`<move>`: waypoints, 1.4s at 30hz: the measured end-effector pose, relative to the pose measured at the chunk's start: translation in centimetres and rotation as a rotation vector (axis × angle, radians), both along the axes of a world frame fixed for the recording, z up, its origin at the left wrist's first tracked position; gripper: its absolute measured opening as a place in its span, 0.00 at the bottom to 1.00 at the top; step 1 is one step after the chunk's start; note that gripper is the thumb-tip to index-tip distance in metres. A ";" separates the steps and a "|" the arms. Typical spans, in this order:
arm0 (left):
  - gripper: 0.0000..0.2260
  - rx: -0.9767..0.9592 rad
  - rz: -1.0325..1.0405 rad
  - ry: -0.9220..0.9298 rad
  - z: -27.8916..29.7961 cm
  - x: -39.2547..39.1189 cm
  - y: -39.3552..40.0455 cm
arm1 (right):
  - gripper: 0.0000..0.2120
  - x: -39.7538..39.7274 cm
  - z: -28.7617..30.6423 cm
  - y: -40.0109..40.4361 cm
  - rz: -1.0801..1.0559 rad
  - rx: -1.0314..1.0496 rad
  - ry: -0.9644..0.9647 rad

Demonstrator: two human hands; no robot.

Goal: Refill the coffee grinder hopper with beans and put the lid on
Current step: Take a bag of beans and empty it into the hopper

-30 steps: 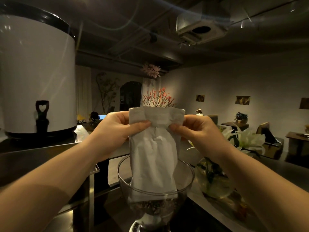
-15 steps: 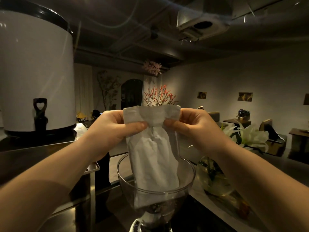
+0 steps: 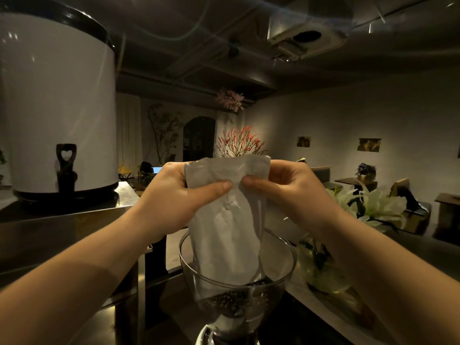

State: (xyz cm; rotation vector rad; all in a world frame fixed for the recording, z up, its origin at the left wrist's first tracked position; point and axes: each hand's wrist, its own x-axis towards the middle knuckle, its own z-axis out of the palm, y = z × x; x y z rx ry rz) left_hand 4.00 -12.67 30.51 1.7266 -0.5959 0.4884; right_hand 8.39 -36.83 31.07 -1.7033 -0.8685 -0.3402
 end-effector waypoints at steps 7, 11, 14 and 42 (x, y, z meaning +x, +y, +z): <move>0.04 0.118 0.144 -0.113 0.0 0.2 0.1 | 0.10 -0.3 0.3 -0.3 -0.037 -0.147 -0.070; 0.02 0.238 0.213 -0.153 0.0 0.3 0.2 | 0.10 -0.5 -0.6 -0.2 -0.135 -0.230 -0.142; 0.04 0.235 0.160 -0.139 -0.2 0.1 0.4 | 0.08 -0.8 -0.4 -0.3 -0.111 -0.244 -0.130; 0.20 0.401 0.095 -0.392 0.5 -0.5 -3.8 | 0.12 -4.1 -1.0 3.1 0.020 0.222 -0.030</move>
